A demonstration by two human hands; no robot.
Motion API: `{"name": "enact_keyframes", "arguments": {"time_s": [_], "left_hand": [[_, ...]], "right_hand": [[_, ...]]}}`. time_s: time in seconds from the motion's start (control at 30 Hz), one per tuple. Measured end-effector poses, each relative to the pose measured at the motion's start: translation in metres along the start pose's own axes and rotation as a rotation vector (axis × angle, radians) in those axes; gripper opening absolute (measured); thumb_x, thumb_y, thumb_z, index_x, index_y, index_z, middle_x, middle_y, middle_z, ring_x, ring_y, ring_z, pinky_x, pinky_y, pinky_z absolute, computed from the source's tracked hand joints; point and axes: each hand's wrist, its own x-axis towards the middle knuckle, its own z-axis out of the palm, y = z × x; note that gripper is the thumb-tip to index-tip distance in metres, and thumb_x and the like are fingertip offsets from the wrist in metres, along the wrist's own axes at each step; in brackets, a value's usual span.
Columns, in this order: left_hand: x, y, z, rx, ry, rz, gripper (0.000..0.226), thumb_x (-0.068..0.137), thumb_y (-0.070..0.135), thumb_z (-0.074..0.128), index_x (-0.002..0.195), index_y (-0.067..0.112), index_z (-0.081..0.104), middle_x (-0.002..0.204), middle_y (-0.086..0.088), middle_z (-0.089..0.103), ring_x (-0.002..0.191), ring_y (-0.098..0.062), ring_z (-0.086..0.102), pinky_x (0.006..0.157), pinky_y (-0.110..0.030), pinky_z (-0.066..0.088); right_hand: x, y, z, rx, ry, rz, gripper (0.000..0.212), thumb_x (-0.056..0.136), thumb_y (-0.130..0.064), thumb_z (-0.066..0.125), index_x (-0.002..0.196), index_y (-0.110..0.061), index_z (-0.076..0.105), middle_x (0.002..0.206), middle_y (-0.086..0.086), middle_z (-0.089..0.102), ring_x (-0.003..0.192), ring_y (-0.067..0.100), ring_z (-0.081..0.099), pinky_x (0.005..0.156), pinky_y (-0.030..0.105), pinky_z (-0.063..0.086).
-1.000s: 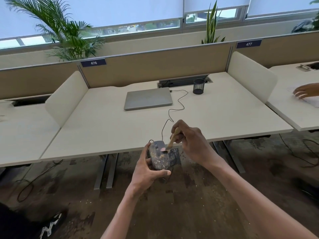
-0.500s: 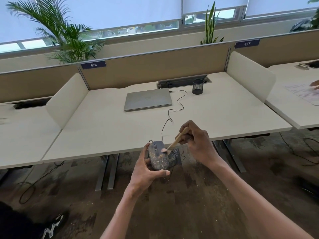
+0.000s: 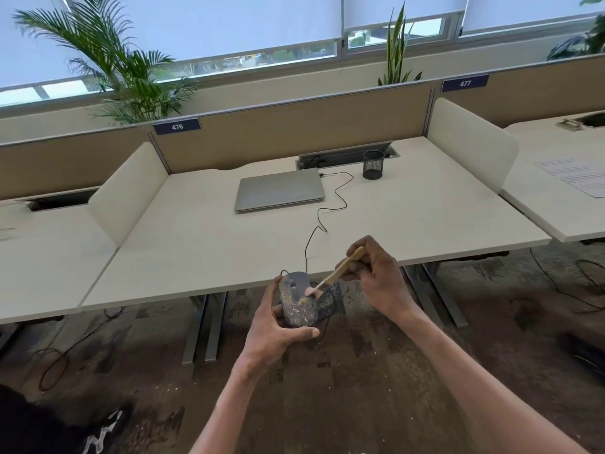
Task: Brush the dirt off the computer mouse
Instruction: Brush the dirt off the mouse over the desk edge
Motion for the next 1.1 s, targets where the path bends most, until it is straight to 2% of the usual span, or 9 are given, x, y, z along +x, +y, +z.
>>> {"name": "enact_keyframes", "arguments": {"time_s": [0.07, 0.2, 0.33, 0.5, 0.6, 0.73, 0.83, 1.0, 1.1], "left_hand": [[-0.001, -0.002, 0.000, -0.005, 0.005, -0.009, 0.127, 0.047, 0.031, 0.105, 0.147, 0.055, 0.032, 0.127, -0.005, 0.071, 0.110, -0.013, 0.074, 0.089, -0.025, 0.061], [-0.002, -0.002, 0.002, -0.022, 0.010, -0.015, 0.125, 0.042, 0.040, 0.107, 0.143, 0.060, 0.035, 0.125, -0.005, 0.073, 0.110, -0.016, 0.074, 0.092, -0.030, 0.061], [-0.002, -0.004, 0.001, -0.033, 0.016, -0.021, 0.134, 0.043, 0.036, 0.107, 0.154, 0.047, 0.033, 0.123, -0.001, 0.072, 0.109, -0.011, 0.074, 0.084, -0.022, 0.060], [-0.004, -0.006, -0.001, -0.038, 0.012, -0.035, 0.132, 0.049, 0.025, 0.105, 0.156, 0.043, 0.031, 0.123, -0.001, 0.072, 0.107, -0.009, 0.074, 0.082, -0.022, 0.060], [-0.005, -0.006, 0.000, -0.026, 0.013, -0.038, 0.132, 0.049, 0.027, 0.105, 0.157, 0.041, 0.030, 0.122, 0.002, 0.070, 0.106, -0.004, 0.073, 0.080, -0.019, 0.060], [-0.002, -0.003, 0.001, -0.050, 0.001, -0.041, 0.143, 0.041, 0.039, 0.107, 0.159, 0.039, 0.027, 0.123, -0.004, 0.074, 0.107, -0.015, 0.076, 0.089, -0.030, 0.062], [-0.001, -0.002, 0.001, -0.052, 0.001, -0.039, 0.146, 0.038, 0.043, 0.107, 0.159, 0.040, 0.027, 0.121, -0.004, 0.075, 0.108, -0.017, 0.076, 0.092, -0.034, 0.062], [-0.002, -0.003, 0.000, -0.046, -0.001, -0.062, 0.146, 0.037, 0.046, 0.107, 0.159, 0.039, 0.028, 0.125, -0.009, 0.073, 0.109, -0.020, 0.076, 0.097, -0.045, 0.061], [0.000, 0.001, 0.001, -0.022, 0.002, -0.048, 0.132, 0.040, 0.044, 0.106, 0.149, 0.050, 0.032, 0.125, -0.005, 0.073, 0.109, -0.017, 0.075, 0.094, -0.036, 0.062]], "right_hand": [[0.000, 0.001, -0.002, 0.004, -0.003, 0.010, 0.048, 0.091, 0.022, 0.044, 0.094, -0.025, 0.053, 0.091, 0.011, 0.069, 0.089, 0.014, 0.075, 0.074, 0.031, 0.063], [0.005, -0.001, -0.002, 0.079, 0.087, 0.052, 0.045, 0.093, 0.021, 0.045, 0.095, -0.023, 0.054, 0.093, 0.015, 0.072, 0.088, 0.015, 0.076, 0.074, 0.030, 0.063], [0.001, 0.002, 0.004, 0.117, 0.101, 0.112, 0.040, 0.095, 0.017, 0.049, 0.096, -0.023, 0.054, 0.095, 0.015, 0.071, 0.088, 0.016, 0.075, 0.075, 0.032, 0.063], [-0.012, 0.009, 0.006, 0.110, 0.097, 0.161, 0.034, 0.096, 0.013, 0.053, 0.096, -0.022, 0.054, 0.093, 0.011, 0.070, 0.085, 0.010, 0.075, 0.069, 0.024, 0.062], [-0.010, 0.008, 0.005, 0.139, 0.120, 0.172, 0.033, 0.096, 0.013, 0.053, 0.098, -0.020, 0.055, 0.096, 0.012, 0.070, 0.084, 0.011, 0.076, 0.069, 0.024, 0.061], [-0.003, 0.002, 0.006, 0.171, 0.170, 0.185, 0.030, 0.098, 0.005, 0.057, 0.099, -0.025, 0.055, 0.095, 0.006, 0.070, 0.079, 0.014, 0.077, 0.068, 0.028, 0.063], [-0.006, 0.004, 0.008, 0.091, 0.147, 0.174, 0.033, 0.097, 0.004, 0.058, 0.099, -0.029, 0.055, 0.094, 0.002, 0.071, 0.079, 0.010, 0.077, 0.068, 0.027, 0.063], [-0.009, 0.001, 0.007, -0.015, 0.115, 0.135, 0.029, 0.098, 0.003, 0.058, 0.106, -0.025, 0.053, 0.095, 0.005, 0.073, 0.073, 0.006, 0.076, 0.064, 0.022, 0.061], [-0.004, -0.009, 0.009, -0.051, 0.147, 0.040, 0.030, 0.097, 0.002, 0.059, 0.111, -0.024, 0.053, 0.095, 0.003, 0.073, 0.077, 0.003, 0.075, 0.062, 0.017, 0.059]]}}
